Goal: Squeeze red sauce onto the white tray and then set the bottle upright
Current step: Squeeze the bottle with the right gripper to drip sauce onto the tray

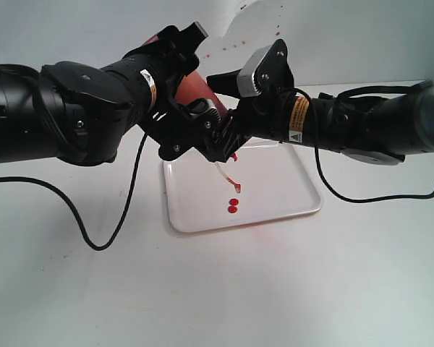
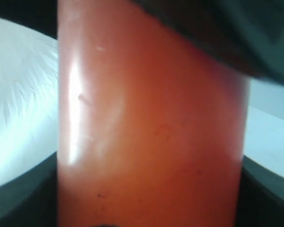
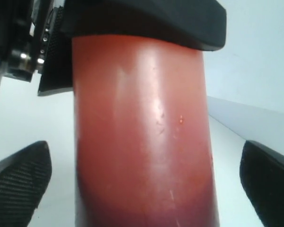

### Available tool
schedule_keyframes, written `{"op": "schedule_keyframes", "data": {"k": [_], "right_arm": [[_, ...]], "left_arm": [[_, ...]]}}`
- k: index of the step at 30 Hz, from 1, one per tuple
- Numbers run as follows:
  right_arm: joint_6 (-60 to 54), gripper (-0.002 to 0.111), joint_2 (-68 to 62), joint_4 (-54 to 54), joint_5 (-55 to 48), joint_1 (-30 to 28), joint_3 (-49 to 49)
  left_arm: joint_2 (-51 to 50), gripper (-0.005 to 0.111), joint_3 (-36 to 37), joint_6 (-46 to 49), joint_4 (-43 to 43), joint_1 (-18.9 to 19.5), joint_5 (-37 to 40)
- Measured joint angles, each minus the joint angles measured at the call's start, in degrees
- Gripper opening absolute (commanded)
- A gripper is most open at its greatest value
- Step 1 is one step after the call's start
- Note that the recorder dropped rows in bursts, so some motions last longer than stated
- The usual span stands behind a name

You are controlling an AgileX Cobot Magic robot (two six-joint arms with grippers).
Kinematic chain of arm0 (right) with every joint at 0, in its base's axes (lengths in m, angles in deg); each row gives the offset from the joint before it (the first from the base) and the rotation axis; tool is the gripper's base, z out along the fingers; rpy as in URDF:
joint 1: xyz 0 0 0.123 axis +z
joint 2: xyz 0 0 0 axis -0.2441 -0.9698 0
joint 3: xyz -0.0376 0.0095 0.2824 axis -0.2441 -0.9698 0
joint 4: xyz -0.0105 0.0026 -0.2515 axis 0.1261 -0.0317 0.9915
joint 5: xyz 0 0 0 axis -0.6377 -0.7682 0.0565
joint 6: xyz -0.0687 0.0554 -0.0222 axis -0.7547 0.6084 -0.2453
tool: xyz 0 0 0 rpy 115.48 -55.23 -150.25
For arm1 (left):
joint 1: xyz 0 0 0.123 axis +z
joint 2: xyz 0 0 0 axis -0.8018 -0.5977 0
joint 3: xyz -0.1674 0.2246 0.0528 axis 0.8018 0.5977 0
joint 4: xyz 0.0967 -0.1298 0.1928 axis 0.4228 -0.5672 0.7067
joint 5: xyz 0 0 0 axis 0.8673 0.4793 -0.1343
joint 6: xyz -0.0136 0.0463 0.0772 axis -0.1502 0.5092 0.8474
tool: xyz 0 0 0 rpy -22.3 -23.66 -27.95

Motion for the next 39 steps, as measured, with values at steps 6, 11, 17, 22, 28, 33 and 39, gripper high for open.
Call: {"op": "schedule_keyframes", "data": {"k": [6,11,17,22,28,33,39], "right_arm": [[0.00,0.042,0.00,-0.09,0.00,0.03,0.00],[0.12,0.001,0.00,-0.09,-0.24,0.03,0.00],[0.12,0.001,0.00,-0.09,-0.24,0.03,0.00],[0.12,0.028,0.00,-0.09,-0.24,0.03,0.00],[1.77,0.105,0.00,0.11,-0.32,0.03,0.00],[4.34,0.105,0.00,0.97,-1.12,0.03,0.00],[7.96,0.105,4.16,13.61,-5.74,-0.70,0.00]], "left_arm": [[0.00,0.000,0.00,0.00,0.00,0.00,-0.10],[0.00,0.000,0.00,0.00,0.00,0.00,-0.10],[0.00,0.000,0.00,0.00,0.00,0.00,-0.10],[0.00,0.000,0.00,0.00,0.00,0.00,-0.10],[0.00,0.000,0.00,0.00,0.00,0.00,-0.10],[0.00,0.000,0.00,0.00,0.00,0.00,-0.10],[0.00,0.000,0.00,0.00,0.00,0.00,0.19]]}}
